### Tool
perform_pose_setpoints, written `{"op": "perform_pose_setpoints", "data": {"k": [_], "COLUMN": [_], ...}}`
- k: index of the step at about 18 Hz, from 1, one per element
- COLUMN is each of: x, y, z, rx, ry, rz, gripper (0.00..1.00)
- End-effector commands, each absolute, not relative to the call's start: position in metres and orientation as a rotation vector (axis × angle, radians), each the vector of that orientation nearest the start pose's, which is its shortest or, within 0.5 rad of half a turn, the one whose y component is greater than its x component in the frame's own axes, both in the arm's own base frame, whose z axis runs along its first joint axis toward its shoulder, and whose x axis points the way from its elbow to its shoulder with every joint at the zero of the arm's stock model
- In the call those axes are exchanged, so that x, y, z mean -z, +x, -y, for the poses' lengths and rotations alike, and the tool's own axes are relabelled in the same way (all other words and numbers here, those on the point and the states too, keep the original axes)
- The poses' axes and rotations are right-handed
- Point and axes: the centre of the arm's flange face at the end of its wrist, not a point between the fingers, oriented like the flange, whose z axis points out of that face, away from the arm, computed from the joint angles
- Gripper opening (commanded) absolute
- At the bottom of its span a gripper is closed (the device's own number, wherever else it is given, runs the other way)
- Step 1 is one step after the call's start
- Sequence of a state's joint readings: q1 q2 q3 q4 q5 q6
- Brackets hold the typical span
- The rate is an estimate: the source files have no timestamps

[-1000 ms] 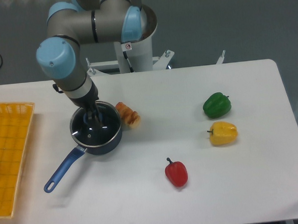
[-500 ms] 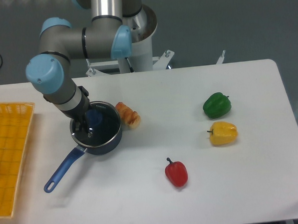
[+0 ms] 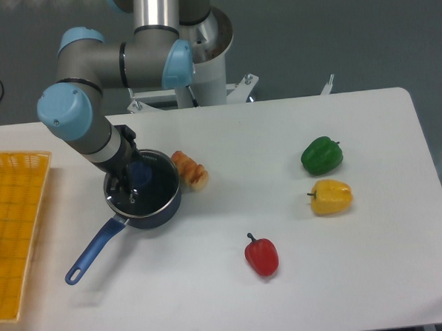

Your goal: Open the lid

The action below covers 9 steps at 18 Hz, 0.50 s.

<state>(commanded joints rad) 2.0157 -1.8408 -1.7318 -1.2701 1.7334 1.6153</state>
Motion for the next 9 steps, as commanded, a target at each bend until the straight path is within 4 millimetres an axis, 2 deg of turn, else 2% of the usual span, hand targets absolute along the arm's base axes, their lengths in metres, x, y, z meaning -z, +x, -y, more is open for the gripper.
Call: {"op": "perform_pose_setpoints", "data": {"k": [9], "x": [-0.2929], "y": [-0.1288], "z": [-0.5472], "rx": [0.055], "ry": [-2.787], "rz": [-1.87], "gripper": [1.0]}}
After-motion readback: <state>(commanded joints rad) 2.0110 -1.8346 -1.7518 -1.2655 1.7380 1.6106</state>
